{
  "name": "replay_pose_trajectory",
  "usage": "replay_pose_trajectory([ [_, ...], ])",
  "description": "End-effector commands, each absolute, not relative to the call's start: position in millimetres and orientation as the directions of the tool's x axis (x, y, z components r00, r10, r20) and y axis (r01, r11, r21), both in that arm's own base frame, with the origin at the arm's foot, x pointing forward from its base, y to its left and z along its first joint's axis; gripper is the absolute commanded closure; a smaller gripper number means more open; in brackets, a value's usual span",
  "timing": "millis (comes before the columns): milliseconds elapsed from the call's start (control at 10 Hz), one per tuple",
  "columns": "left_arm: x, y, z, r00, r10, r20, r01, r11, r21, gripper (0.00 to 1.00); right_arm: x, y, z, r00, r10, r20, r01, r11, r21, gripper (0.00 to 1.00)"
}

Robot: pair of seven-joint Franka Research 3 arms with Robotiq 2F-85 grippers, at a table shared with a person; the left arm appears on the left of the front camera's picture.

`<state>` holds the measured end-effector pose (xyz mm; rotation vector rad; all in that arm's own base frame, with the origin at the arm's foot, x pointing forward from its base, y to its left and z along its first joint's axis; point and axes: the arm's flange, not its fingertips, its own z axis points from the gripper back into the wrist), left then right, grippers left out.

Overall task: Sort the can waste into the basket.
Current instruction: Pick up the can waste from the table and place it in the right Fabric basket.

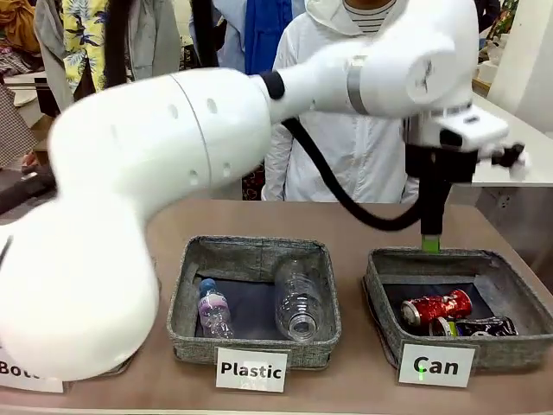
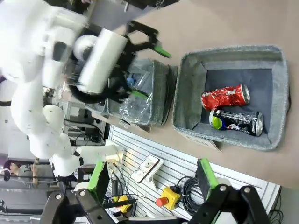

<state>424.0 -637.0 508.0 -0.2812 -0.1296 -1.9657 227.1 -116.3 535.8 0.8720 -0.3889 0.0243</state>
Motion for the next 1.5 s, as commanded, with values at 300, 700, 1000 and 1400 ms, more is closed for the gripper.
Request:
replay_pose_trajectory([
  [300, 369, -469, 538, -0.121, -0.991, -0.06, 0.951, -0.098, -0.294, 0.0, 297, -65, 535, 0.96, 0.012, 0.278, -0.222, 0.637, 0.738, 0.0],
  [700, 374, -346, 493, 0.078, -0.955, -0.285, 0.827, 0.222, -0.516, 0.0, 314, -39, 529, 0.959, 0.082, 0.271, -0.258, 0.644, 0.72, 0.0],
  [1000, 387, -236, 516, 0.486, -0.874, 0.017, 0.791, 0.431, -0.435, 0.0, 344, 1, 530, 0.936, -0.022, 0.35, -0.263, 0.615, 0.743, 0.0],
  [1400, 350, -46, 558, 0.727, -0.248, 0.64, 0.603, 0.676, -0.423, 0.0, 412, 100, 474, 0.963, -0.068, 0.26, -0.226, 0.318, 0.921, 0.0],
])
